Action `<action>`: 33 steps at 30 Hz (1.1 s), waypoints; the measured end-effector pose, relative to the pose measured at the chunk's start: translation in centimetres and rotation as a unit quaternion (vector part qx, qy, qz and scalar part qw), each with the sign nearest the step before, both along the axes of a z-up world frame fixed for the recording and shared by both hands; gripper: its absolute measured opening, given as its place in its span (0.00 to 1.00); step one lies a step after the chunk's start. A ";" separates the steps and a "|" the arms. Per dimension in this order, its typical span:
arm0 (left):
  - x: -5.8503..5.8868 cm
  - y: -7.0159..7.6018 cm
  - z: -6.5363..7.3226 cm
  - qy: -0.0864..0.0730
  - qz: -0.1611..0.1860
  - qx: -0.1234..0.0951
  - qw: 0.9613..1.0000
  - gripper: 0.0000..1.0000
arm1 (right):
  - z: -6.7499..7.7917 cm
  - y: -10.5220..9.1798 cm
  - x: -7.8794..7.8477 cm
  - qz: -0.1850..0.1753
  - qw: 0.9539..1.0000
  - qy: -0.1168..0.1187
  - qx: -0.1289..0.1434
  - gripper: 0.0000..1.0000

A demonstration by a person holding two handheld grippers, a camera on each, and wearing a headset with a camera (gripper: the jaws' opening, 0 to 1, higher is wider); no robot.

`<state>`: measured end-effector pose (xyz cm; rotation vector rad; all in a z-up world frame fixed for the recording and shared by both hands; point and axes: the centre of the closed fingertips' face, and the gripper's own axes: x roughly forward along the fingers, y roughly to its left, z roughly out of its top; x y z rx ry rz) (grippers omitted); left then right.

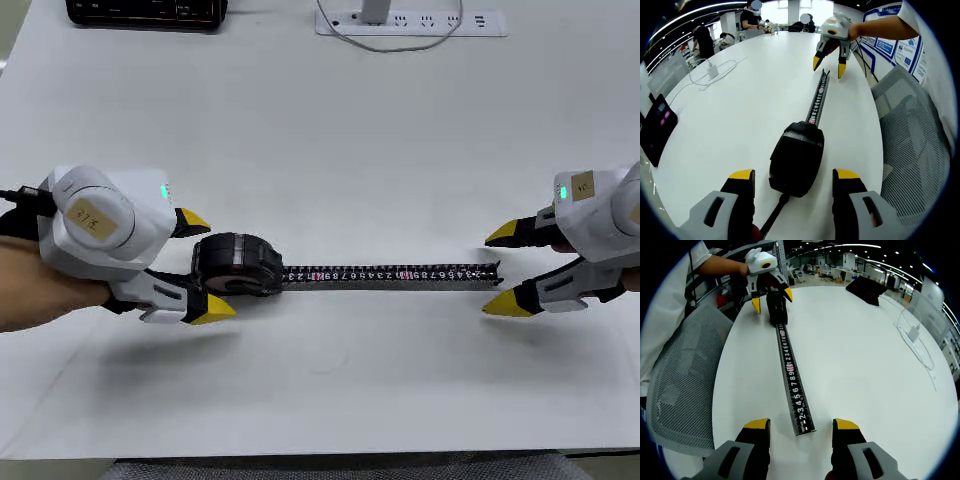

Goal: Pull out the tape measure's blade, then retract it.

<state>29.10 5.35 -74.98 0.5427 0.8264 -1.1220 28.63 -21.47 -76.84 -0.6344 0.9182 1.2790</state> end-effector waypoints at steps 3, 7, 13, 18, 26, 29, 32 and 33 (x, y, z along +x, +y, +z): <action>0.0 0.0 0.0 0.000 0.000 -0.001 1.000 0.61 | 0.0 0.0 0.0 0.000 1.000 0.001 0.000 0.47; 0.0 -0.1 0.1 -0.001 0.001 -0.003 1.000 0.62 | 0.1 0.0 0.1 -0.002 1.000 0.001 0.001 0.47; 0.1 -0.1 0.5 -0.010 0.018 -0.014 1.000 0.62 | 0.3 0.1 0.2 -0.027 0.999 -0.011 0.012 0.48; 0.1 0.1 0.9 -0.025 0.042 -0.033 0.998 0.64 | 0.6 0.4 0.1 -0.062 0.997 -0.016 0.034 0.49; -0.2 0.6 0.9 -0.029 0.065 -0.044 0.997 0.64 | 0.9 0.7 0.0 -0.080 0.995 -0.024 0.046 0.50; -0.3 0.7 1.0 -0.033 0.076 -0.049 0.995 0.65 | 1.4 0.8 0.1 -0.095 0.993 -0.032 0.057 0.50; -0.4 0.8 1.1 -0.041 0.091 -0.055 0.993 0.65 | 1.6 0.9 0.1 -0.110 0.991 -0.046 0.065 0.52; -0.5 0.9 1.1 -0.043 0.093 -0.055 0.993 0.66 | 1.6 0.8 0.2 -0.114 0.990 -0.050 0.067 0.54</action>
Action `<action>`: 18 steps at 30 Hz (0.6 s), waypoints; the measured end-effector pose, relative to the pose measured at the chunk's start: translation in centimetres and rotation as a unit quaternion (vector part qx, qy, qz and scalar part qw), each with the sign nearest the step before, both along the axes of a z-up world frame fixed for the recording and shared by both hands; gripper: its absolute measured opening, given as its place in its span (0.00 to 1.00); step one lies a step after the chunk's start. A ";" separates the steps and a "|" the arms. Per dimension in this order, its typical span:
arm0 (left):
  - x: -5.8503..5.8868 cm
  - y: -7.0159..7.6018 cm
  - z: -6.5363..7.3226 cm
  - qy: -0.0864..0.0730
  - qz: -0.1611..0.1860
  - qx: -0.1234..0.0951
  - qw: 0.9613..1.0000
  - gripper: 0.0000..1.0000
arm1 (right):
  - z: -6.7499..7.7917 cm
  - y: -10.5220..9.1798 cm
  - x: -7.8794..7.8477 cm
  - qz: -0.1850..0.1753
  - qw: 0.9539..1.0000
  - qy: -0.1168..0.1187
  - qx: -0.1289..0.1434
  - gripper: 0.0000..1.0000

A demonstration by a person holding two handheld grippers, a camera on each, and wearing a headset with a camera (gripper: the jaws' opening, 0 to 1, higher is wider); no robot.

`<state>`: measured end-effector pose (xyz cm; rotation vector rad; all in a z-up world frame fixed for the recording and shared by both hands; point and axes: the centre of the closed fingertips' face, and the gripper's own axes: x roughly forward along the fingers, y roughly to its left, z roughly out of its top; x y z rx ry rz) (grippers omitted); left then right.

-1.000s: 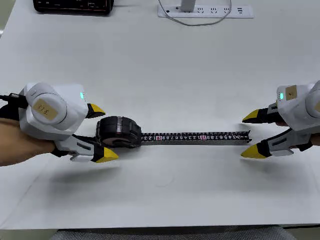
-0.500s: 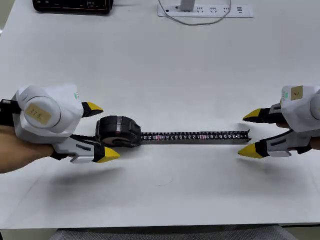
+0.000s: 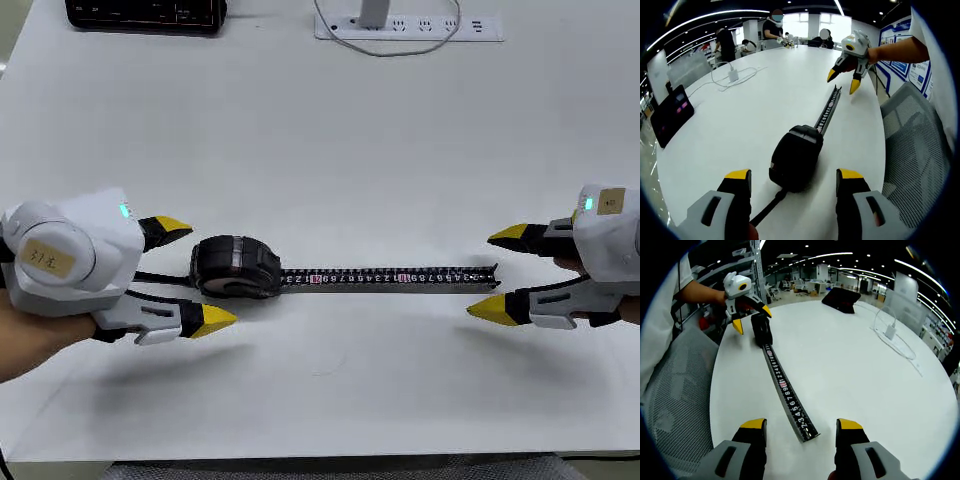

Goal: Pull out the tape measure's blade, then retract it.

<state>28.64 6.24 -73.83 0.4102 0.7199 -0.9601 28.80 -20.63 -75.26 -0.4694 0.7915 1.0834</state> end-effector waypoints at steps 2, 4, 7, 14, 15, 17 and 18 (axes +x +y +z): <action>-0.2 0.1 0.2 0.000 0.010 -0.007 1.000 0.67 | 0.1 -0.2 0.1 -0.014 1.000 -0.010 0.001 0.56; -0.2 0.3 0.4 -0.007 0.018 -0.010 1.000 0.68 | 0.4 -0.1 0.1 -0.029 0.999 -0.012 0.013 0.57; -0.4 0.5 0.7 -0.015 0.029 -0.012 0.999 0.69 | 0.5 -0.1 -0.2 -0.037 0.999 -0.015 0.015 0.60; -1.4 0.9 1.1 -0.017 0.047 -0.021 0.999 0.72 | 1.0 0.4 -0.7 -0.055 0.998 -0.021 0.030 0.63; -1.5 1.0 1.1 -0.018 0.048 -0.021 0.998 0.72 | 1.1 0.5 -0.8 -0.056 0.998 -0.022 0.031 0.63; -1.9 1.1 1.1 -0.018 0.053 -0.021 0.998 0.72 | 1.3 0.6 -0.9 -0.058 0.997 -0.026 0.032 0.63; -2.0 1.2 1.1 -0.018 0.054 -0.022 0.998 0.72 | 1.4 0.6 -0.9 -0.060 0.997 -0.029 0.032 0.64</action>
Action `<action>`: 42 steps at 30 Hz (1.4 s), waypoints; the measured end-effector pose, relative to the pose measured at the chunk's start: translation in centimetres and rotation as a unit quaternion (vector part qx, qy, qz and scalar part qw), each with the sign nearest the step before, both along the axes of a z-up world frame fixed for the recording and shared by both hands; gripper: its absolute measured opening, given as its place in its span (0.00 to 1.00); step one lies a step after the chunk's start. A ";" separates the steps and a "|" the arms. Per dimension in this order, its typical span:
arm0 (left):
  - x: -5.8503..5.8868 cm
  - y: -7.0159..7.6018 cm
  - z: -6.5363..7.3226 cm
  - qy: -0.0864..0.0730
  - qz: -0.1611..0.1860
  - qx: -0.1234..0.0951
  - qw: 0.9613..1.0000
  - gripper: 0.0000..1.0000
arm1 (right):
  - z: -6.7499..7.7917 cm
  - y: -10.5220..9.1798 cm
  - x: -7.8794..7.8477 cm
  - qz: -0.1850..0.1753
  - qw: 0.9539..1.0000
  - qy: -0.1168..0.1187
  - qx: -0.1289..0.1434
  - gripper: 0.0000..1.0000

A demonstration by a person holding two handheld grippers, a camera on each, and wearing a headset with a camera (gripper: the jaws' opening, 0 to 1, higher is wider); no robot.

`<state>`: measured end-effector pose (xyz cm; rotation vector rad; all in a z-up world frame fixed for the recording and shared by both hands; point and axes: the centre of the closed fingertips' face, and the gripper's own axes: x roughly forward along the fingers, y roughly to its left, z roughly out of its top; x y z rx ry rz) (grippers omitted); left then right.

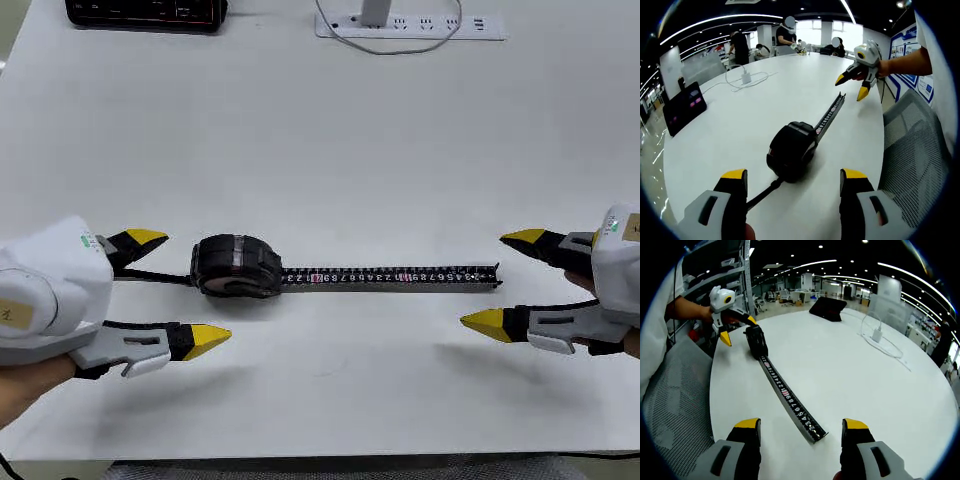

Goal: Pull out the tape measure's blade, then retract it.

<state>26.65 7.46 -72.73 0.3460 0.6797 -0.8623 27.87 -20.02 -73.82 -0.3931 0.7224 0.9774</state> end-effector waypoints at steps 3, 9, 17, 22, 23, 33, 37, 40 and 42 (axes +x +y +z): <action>-0.4 0.3 0.1 -0.001 0.009 -0.004 1.000 0.73 | 0.2 0.0 -0.1 -0.006 1.000 -0.008 0.002 0.66; -1.0 0.7 0.2 -0.002 0.017 -0.005 1.000 0.73 | 0.3 -0.1 -0.8 -0.010 1.000 -0.011 0.001 0.67; -1.8 1.2 -0.1 0.001 0.032 -0.012 0.999 0.75 | 0.3 0.1 -1.7 -0.013 1.000 -0.013 0.004 0.68; -2.6 1.5 -0.2 0.003 0.041 -0.026 0.999 0.75 | 0.4 0.2 -2.1 -0.020 1.000 -0.015 0.010 0.69; -2.8 1.6 -0.2 0.002 0.043 -0.028 0.999 0.76 | 0.4 0.1 -2.2 -0.021 1.000 -0.015 0.009 0.70; -3.8 2.3 -0.5 0.006 0.067 -0.034 0.997 0.77 | 0.4 0.1 -3.2 -0.035 0.999 -0.026 0.014 0.74; -4.3 2.4 -0.9 0.014 0.079 -0.040 0.996 0.78 | 0.3 0.0 -3.4 -0.041 0.999 -0.028 0.015 0.75; -4.7 2.5 -1.2 0.018 0.085 -0.041 0.995 0.79 | 0.4 -0.1 -3.6 -0.048 0.998 -0.027 0.019 0.75; -5.0 2.7 -1.4 0.021 0.088 -0.040 0.995 0.79 | 0.2 -0.2 -3.8 -0.049 0.998 -0.024 0.019 0.76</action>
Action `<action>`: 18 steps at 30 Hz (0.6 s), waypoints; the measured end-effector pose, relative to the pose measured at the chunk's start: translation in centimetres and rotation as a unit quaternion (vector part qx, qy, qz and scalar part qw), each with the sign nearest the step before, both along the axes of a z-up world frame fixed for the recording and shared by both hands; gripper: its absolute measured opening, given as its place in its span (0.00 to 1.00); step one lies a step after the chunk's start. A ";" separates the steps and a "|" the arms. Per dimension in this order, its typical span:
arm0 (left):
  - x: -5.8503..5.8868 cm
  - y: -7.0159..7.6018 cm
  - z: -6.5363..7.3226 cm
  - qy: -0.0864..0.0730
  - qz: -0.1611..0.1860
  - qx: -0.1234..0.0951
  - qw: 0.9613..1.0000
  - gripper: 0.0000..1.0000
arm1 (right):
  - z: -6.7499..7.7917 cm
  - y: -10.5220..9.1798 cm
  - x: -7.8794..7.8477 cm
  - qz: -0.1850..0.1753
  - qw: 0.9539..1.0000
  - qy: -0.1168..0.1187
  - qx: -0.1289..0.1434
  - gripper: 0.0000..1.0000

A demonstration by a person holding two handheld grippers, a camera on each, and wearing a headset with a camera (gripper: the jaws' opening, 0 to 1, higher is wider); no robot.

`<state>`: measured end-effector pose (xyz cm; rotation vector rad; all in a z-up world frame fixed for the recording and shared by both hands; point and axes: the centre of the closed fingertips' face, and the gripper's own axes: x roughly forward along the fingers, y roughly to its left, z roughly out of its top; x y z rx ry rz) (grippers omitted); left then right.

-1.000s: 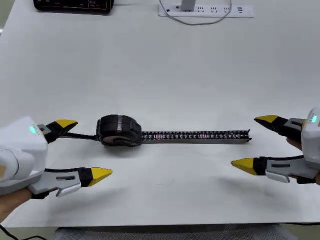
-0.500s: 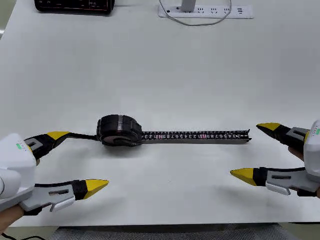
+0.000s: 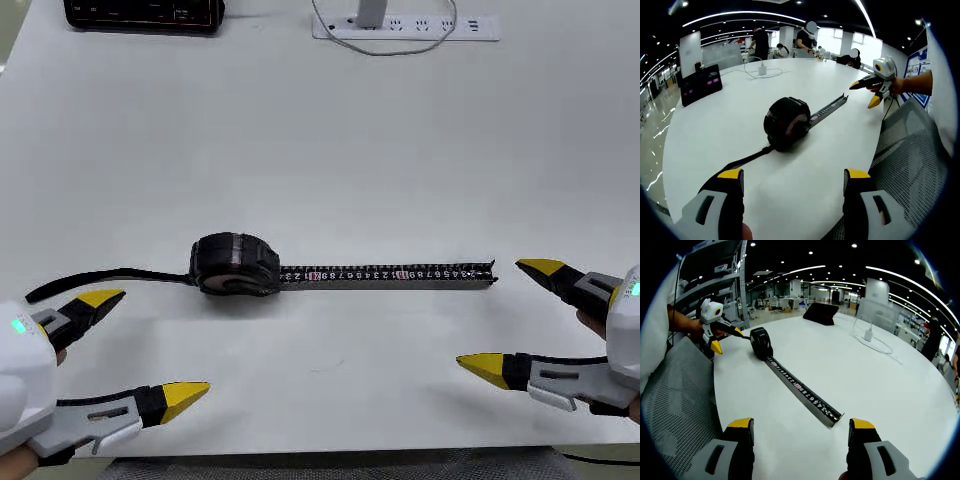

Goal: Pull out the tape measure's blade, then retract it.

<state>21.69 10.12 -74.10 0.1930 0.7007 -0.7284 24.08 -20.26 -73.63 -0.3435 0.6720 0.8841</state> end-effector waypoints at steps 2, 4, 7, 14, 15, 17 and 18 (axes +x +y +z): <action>-0.1 0.1 0.0 0.002 0.005 -0.002 1.000 0.79 | -0.1 -0.1 -0.2 -0.002 1.000 0.002 0.001 0.77; -0.3 0.2 -0.1 0.007 0.006 -0.004 1.000 0.79 | -0.2 -0.1 -0.4 -0.005 1.000 0.005 0.002 0.79; -0.4 0.3 -0.1 0.006 0.007 -0.006 1.000 0.80 | -0.1 0.0 -0.7 -0.007 1.000 0.010 0.007 0.80; -0.6 0.6 0.1 0.008 0.013 -0.010 1.000 0.82 | 0.1 0.3 -1.3 -0.009 1.000 0.016 0.016 0.86; -0.6 0.5 0.2 0.007 0.013 -0.011 1.000 0.83 | 0.1 0.4 -1.4 -0.009 1.000 0.017 0.019 0.88; -0.7 0.4 0.2 0.010 0.015 -0.016 1.000 0.85 | -0.2 0.2 -1.5 -0.008 1.000 0.019 0.016 0.88; -0.7 0.3 0.3 0.011 0.016 -0.020 1.000 0.85 | -0.3 0.1 -1.5 -0.007 1.000 0.020 0.014 0.88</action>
